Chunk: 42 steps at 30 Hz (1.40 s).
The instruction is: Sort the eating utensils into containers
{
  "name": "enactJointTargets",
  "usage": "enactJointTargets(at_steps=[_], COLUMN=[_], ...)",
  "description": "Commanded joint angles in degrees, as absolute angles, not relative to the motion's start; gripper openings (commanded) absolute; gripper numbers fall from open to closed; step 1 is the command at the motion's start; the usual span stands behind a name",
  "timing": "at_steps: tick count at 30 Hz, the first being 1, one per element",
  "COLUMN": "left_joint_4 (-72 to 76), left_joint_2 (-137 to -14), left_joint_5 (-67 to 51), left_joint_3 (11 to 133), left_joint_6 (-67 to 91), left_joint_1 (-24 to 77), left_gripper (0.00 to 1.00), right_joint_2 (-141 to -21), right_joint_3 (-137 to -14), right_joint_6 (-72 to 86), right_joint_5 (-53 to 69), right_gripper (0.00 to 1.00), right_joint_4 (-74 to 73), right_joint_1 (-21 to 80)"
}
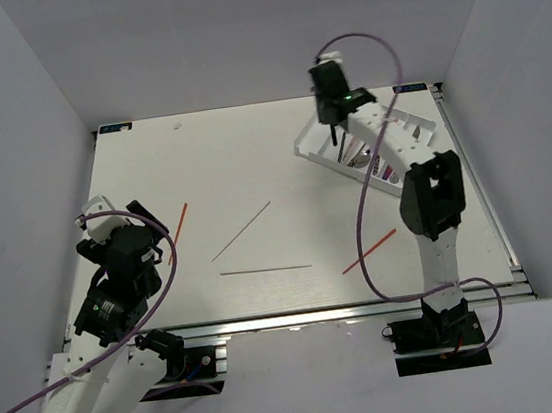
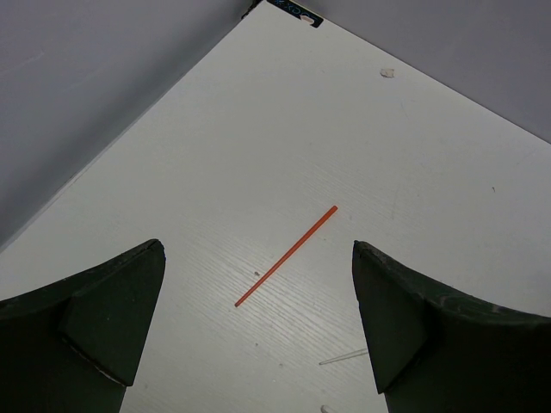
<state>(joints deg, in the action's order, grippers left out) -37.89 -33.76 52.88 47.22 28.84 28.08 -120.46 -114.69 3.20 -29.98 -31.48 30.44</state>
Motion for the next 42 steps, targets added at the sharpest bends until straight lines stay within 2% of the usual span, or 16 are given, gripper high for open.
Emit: enactJointTargets(at_steps=[1, 3, 6, 13, 20, 38, 39, 40, 41, 42], left_joint_4=[-37.35, -37.53, -37.53, -37.35, -37.35, -37.35, -37.27, -37.35, -37.35, -37.18], left_joint_2=[-33.66, -33.66, -33.66, -34.36, -34.45, -36.03, -36.12, -36.12, -36.21, -36.21], left_joint_5=[52.38, 52.56, 52.82, 52.56, 52.47, 52.47, 52.47, 52.47, 52.47, 52.47], left_joint_3=[46.84, 46.93, 46.76, 46.85, 46.76, 46.84, 46.85, 46.85, 46.76, 46.76], left_joint_6=[28.30, 28.39, 28.39, 28.30, 28.30, 28.21, 28.21, 28.21, 28.13, 28.13], left_joint_1=[27.77, 27.77, 27.77, 27.77, 27.77, 27.77, 27.77, 27.77, 27.77, 27.77], left_gripper=[0.98, 0.98, 0.98, 0.98, 0.98, 0.98, 0.98, 0.98, 0.98, 0.98], right_joint_2=[-116.28, -116.45, -117.07, -121.90, -119.53, -127.26, -127.44, -127.79, -127.88, -127.97], right_joint_3=[-110.41, -106.63, -103.03, -103.89, -93.35, -100.19, -100.98, -101.33, -101.51, -101.77], right_joint_6=[25.55, 34.75, 41.82, 51.58, 58.35, 53.79, 53.44, 53.18, 53.00, 52.82], right_joint_5=[-14.45, -6.99, -3.17, -2.37, -4.48, -0.79, -0.62, -0.53, -0.53, -0.35], right_gripper=[0.00, 0.00, 0.00, 0.00, 0.00, 0.00, 0.02, 0.09, 0.34, 0.44], right_joint_4=[-25.42, -22.08, -16.01, -14.24, -7.56, -9.49, -9.58, -9.75, -10.10, -10.28], right_joint_1=[22.08, 17.68, 14.68, 13.54, 12.39, 8.88, 8.70, 8.79, 8.70, 8.70])
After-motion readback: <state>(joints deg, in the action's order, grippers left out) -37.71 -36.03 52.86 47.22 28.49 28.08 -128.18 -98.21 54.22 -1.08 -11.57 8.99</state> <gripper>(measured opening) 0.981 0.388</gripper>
